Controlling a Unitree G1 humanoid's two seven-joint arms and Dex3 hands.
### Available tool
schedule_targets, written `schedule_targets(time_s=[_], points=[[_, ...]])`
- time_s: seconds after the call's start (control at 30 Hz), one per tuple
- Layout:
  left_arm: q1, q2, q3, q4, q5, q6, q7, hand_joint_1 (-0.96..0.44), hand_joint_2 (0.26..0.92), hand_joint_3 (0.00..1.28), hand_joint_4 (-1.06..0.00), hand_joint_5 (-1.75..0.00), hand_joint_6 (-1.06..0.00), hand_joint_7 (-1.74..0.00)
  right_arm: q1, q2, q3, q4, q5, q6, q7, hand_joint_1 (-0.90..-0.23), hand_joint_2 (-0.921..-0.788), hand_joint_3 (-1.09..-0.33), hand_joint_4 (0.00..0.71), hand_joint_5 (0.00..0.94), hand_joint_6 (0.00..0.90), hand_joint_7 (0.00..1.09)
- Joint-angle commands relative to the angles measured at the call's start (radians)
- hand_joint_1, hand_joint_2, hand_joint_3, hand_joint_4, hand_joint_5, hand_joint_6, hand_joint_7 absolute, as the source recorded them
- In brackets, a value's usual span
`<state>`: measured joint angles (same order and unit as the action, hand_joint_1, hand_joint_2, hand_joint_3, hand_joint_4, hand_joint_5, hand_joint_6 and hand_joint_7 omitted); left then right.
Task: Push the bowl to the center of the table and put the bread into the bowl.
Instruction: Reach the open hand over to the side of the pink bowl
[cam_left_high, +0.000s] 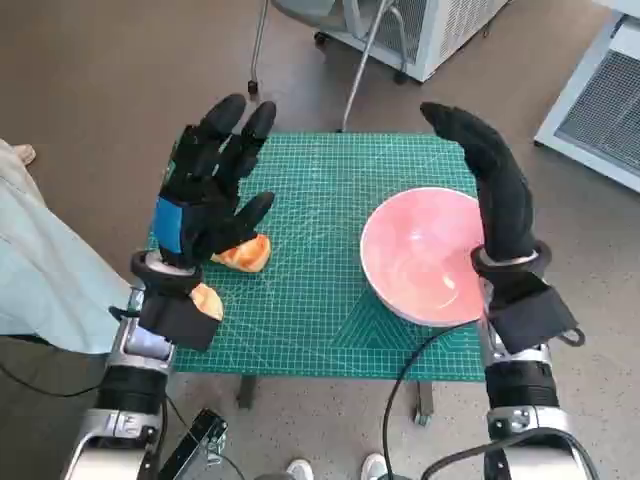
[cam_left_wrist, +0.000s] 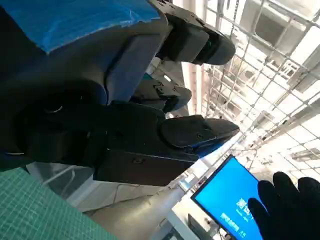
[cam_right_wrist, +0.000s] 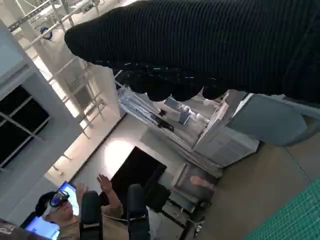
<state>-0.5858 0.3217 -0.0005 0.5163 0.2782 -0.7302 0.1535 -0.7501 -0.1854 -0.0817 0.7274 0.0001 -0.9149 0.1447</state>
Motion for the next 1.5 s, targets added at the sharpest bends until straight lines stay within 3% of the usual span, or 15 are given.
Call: schedule_targets(time_s=[0.03, 0.6, 1.0, 1.27, 1.5], points=[[0.009, -0.011, -0.002, -0.007, 0.01, 0.005, 0.01, -0.06, 0.921, 0.38, -0.32, 0.0, -0.22, -0.4, 0.032, -0.005, -0.007, 0.006, 0.017, 0.008, 0.006, -0.583, -0.921, -0.791, 0.286, 0.0, -0.001, 0.72], [0.001, -0.023, -0.004, 0.01, 0.033, 0.002, 0.023, -0.08, 0.921, 0.38, -0.32, 0.0, -0.21, -0.4, 0.039, -0.008, -0.007, -0.002, 0.048, 0.02, 0.026, -0.581, -0.921, -0.796, 0.277, 0.0, -0.001, 0.72], [-0.004, -0.022, -0.011, 0.028, 0.042, -0.006, 0.033, -0.07, 0.921, 0.38, -0.32, 0.0, -0.21, -0.4, 0.051, -0.011, -0.011, -0.018, 0.042, 0.023, 0.02, -0.58, -0.921, -0.797, 0.276, 0.0, -0.001, 0.72], [-0.001, -0.012, -0.009, 0.023, 0.045, -0.007, 0.035, -0.07, 0.921, 0.37, -0.32, 0.0, -0.21, -0.39, 0.077, -0.079, -0.075, 0.053, 0.085, -0.025, 0.039, -0.588, -0.921, -0.787, 0.281, 0.002, 0.0, 0.72], [0.009, 0.0, -0.001, 0.016, 0.042, -0.012, 0.035, -0.08, 0.921, 0.37, -0.31, 0.0, -0.21, -0.4, 0.109, -0.135, -0.154, 0.189, 0.094, -0.1, -0.01, -0.602, -0.921, -0.77, 0.289, 0.005, 0.015, 0.68]])
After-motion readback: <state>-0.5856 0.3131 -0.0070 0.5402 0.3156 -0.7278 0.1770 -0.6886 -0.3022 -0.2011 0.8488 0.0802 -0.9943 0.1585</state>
